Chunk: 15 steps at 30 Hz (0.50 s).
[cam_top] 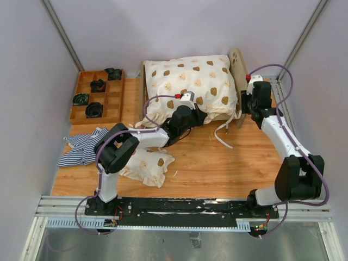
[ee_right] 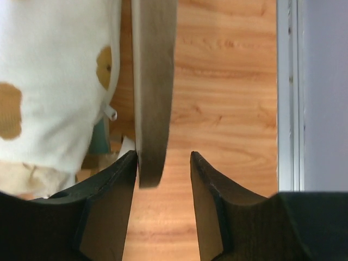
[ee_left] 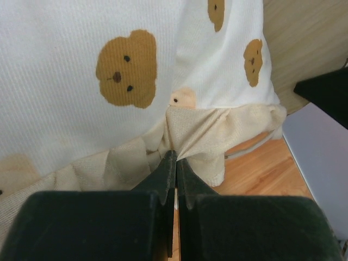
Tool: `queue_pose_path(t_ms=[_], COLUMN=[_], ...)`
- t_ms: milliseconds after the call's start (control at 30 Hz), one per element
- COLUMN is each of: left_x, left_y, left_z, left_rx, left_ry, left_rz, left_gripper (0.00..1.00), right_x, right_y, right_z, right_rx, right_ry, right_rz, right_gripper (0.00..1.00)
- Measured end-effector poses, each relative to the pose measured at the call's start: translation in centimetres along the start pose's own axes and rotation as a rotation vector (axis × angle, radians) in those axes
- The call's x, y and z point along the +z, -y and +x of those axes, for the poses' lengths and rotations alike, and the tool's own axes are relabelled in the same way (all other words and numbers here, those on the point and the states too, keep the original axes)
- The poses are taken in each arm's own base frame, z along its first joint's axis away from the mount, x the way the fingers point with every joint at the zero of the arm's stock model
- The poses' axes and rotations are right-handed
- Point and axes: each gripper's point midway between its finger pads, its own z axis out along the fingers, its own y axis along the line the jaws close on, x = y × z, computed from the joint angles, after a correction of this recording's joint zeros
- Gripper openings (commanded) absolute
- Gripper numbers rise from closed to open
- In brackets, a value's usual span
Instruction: Set up the pet bed
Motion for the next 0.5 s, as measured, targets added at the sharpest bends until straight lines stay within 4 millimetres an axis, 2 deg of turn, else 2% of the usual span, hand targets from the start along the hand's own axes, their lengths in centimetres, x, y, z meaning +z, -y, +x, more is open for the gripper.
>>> queue_pose_path(t_ms=[67,167,300,400,500], left_x=[0.1,0.1,0.2,0.2,0.4], left_y=[0.0,0.0,0.0,0.1,0.1], left_z=[0.0,-0.1,-0.1,-0.2,-0.1], left_rx=[0.003,0.003,0.004,0.006,0.006], left_ry=[0.002,0.005,0.007,0.008,0.006], left_rz=[-0.001,-0.001,-0.001,0.0,0.0], left_gripper=[0.0,0.0,0.0,0.0,0.0], right_x=[-0.7,-2.9,-5.8,-7.3,-7.6], right_y=[0.1,0.5,0.9,0.3,-1.1], right_z=[1.3,2.7,2.9,3.6,6.0], right_rx=[0.03,0.085,0.163,0.231,0.311], right_ry=[-0.041,-0.066,-0.032,0.001,-0.005], right_rz=[0.014,0.038,0.06,0.035,-0.006], right_gripper=[0.45,0.45,0.43,0.39,0.36])
